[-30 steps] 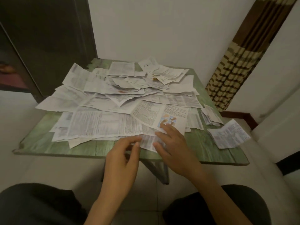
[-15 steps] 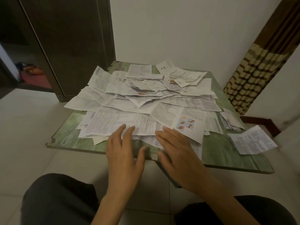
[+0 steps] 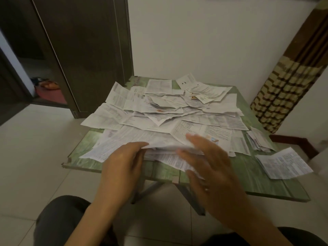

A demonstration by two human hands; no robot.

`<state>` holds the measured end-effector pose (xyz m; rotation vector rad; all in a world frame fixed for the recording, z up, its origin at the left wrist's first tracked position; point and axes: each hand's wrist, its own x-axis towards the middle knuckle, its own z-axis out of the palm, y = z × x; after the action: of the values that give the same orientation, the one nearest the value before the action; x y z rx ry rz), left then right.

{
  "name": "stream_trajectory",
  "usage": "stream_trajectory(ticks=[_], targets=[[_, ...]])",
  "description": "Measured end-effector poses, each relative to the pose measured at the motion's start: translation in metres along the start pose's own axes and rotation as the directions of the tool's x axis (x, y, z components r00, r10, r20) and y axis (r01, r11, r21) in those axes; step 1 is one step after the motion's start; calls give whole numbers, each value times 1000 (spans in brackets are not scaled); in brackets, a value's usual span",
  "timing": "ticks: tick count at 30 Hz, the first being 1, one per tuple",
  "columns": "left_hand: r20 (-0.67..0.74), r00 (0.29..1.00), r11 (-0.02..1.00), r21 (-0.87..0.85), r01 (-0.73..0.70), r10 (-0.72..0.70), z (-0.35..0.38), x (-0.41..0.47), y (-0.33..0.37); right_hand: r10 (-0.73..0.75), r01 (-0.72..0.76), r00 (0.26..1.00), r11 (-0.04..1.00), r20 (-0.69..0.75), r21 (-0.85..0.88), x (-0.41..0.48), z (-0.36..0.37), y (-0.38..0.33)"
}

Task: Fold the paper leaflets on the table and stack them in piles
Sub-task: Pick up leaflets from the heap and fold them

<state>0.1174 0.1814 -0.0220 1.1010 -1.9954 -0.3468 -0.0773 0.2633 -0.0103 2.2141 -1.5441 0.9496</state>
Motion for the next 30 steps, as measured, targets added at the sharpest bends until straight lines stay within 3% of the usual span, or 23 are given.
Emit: stream_trajectory(ticks=[4, 7, 8, 10, 12, 13, 15, 18, 20, 21, 22, 23, 24, 25, 26, 28, 30], targets=[[-61, 982, 980, -102, 170, -177, -34, 23, 13, 185, -185, 983, 979, -8, -84, 21, -11, 16], [37, 892, 813, -396, 427, -450, -48, 35, 23, 384, -380, 923, 911, 7, 162, 41, -13, 11], [94, 863, 746, -463, 479, -496, -53, 41, 22, 480, -461, 877, 823, 28, 332, 51, -13, 7], [220, 814, 632, -533, 562, -538, -54, 48, 21, 657, -609, 734, 526, 171, 594, 61, -11, 7], [316, 779, 554, -563, 613, -542, -53, 52, 22, 714, -659, 608, 211, 346, 722, 67, -8, 17], [350, 768, 524, -575, 629, -537, -52, 53, 23, 720, -653, 569, 101, 397, 751, 69, -6, 20], [377, 766, 507, -585, 633, -521, -51, 53, 24, 740, -623, 544, 40, 396, 781, 68, -4, 24], [394, 760, 543, -535, 647, -517, -53, 55, 23, 808, -605, 508, 88, 298, 792, 64, 0, 25], [338, 812, 642, -498, 583, -476, -54, 53, 24, 836, -643, 497, 173, 234, 746, 63, 1, 24], [300, 844, 695, -480, 536, -444, -53, 52, 26, 844, -680, 523, 329, 120, 655, 61, 1, 23], [268, 872, 738, -465, 490, -410, -54, 51, 29, 794, -674, 607, 539, -36, 505, 59, -1, 21], [254, 893, 766, -460, 448, -370, -55, 50, 33, 662, -586, 732, 733, -161, 345, 58, -4, 17], [256, 911, 783, -467, 410, -324, -57, 50, 38, 501, -455, 849, 855, -169, 248, 59, -10, 12], [267, 924, 794, -480, 373, -273, -59, 50, 44, 371, -350, 927, 909, -60, 226, 62, -16, 6], [276, 935, 800, -496, 338, -223, -60, 49, 51, 281, -296, 955, 927, 94, 230, 65, -21, -1], [275, 950, 817, -507, 273, -146, -61, 50, 62, 182, -247, 940, 946, 288, 209, 67, -26, -4], [209, 969, 833, -508, 220, -128, -60, 53, 61, 220, -307, 921, 917, 321, 253, 67, -26, 1]])
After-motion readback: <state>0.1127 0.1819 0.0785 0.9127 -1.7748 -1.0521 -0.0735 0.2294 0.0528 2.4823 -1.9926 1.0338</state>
